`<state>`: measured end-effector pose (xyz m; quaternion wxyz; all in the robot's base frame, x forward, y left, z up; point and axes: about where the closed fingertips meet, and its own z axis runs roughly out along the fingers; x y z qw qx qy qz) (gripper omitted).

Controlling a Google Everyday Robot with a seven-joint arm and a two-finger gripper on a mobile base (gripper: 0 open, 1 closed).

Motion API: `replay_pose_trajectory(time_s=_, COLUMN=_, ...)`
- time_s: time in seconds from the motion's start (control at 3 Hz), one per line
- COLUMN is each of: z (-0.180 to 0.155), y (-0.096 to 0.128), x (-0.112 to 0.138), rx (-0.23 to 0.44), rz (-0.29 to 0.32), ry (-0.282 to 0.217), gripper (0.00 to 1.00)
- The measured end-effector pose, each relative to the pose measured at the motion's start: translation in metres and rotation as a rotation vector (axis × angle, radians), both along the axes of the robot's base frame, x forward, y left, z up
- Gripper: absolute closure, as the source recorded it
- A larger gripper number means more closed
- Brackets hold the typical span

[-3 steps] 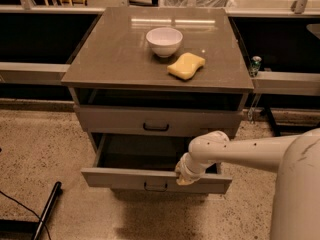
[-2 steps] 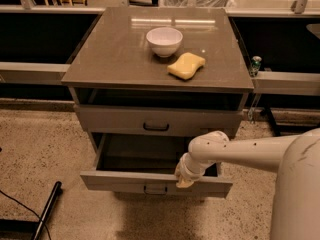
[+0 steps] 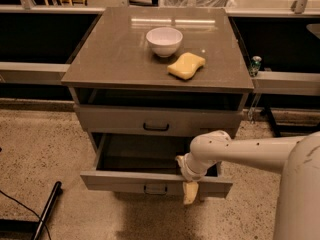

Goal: Open middle drawer

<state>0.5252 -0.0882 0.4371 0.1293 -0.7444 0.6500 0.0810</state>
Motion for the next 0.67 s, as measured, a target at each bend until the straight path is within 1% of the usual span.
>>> replay_pose_trajectory(time_s=0.33, z=-0.004, y=0.005, x=-0.011, rx=-0.016, rz=0.027, ry=0.037, gripper=0.05)
replay_pose_trajectory(time_s=0.67, z=-0.006, y=0.01, x=-0.03, rx=-0.022, rz=0.052, ry=0.072, gripper=0.21)
